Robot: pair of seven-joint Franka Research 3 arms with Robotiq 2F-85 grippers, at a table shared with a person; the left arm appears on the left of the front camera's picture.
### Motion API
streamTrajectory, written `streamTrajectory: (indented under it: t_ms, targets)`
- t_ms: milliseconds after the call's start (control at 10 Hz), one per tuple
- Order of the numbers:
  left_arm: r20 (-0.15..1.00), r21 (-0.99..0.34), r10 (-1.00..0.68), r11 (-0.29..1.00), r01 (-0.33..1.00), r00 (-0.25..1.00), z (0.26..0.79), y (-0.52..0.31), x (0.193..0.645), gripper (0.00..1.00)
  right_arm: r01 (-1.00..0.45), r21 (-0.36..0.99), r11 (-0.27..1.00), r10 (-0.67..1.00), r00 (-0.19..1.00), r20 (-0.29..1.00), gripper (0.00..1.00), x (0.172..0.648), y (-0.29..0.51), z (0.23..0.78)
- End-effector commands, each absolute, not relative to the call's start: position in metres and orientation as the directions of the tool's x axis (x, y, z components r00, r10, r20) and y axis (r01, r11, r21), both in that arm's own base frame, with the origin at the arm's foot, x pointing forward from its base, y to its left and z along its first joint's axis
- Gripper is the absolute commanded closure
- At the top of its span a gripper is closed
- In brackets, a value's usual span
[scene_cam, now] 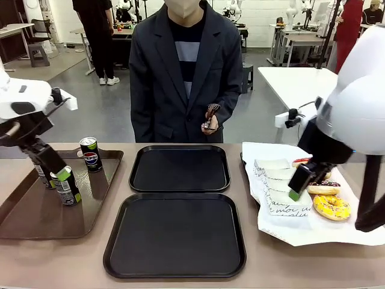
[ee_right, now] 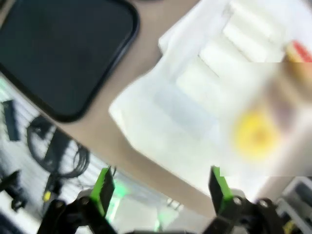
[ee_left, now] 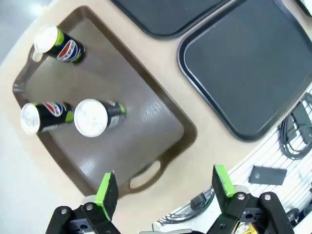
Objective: Set up donuts and drinks on trays.
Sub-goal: Pick up one Pepsi coke and place it on the Flat Tray.
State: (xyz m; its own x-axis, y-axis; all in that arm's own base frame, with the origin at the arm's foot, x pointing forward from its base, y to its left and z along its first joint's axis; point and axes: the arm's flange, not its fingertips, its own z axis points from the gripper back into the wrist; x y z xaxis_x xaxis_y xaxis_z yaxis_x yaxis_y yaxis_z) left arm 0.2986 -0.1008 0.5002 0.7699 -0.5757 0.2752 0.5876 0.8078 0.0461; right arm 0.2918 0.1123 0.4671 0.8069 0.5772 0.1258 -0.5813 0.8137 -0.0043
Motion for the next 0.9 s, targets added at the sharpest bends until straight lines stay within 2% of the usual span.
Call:
streamTrajectory:
  t_ms: [0,200,300,400,600,800]
  targets:
    - [0.293,0.056,-0.581,0.803,0.593,0.759,0.494,-0.108,0.309,0.00,-0.587,-0.028,0.809,0.583,0.794,0.173,0.00,0.304,0.121,0.463]
    - [0.293,0.056,-0.581,0.803,0.593,0.759,0.494,-0.108,0.309,0.00,-0.581,-0.006,0.814,0.577,0.807,0.125,0.00,0.290,0.111,0.469]
    - [0.278,0.053,-0.578,0.807,0.588,0.768,0.500,-0.102,0.299,0.00,-0.488,0.285,0.825,0.442,0.871,0.213,0.00,0.307,0.079,0.466]
    - [0.361,-0.162,-0.440,0.839,0.520,0.822,0.495,-0.072,0.316,0.00,-0.390,0.482,0.784,0.302,0.919,0.253,0.00,0.318,0.038,0.457]
    - [0.431,-0.566,-0.094,0.746,0.350,0.897,0.479,0.002,0.331,0.00,-0.216,0.744,0.633,0.044,0.969,0.244,0.00,0.318,-0.045,0.431]
    - [0.352,-0.744,0.171,0.647,0.164,0.920,0.462,0.069,0.344,0.00,-0.104,0.854,0.510,-0.132,0.971,0.197,0.00,0.311,-0.109,0.402]
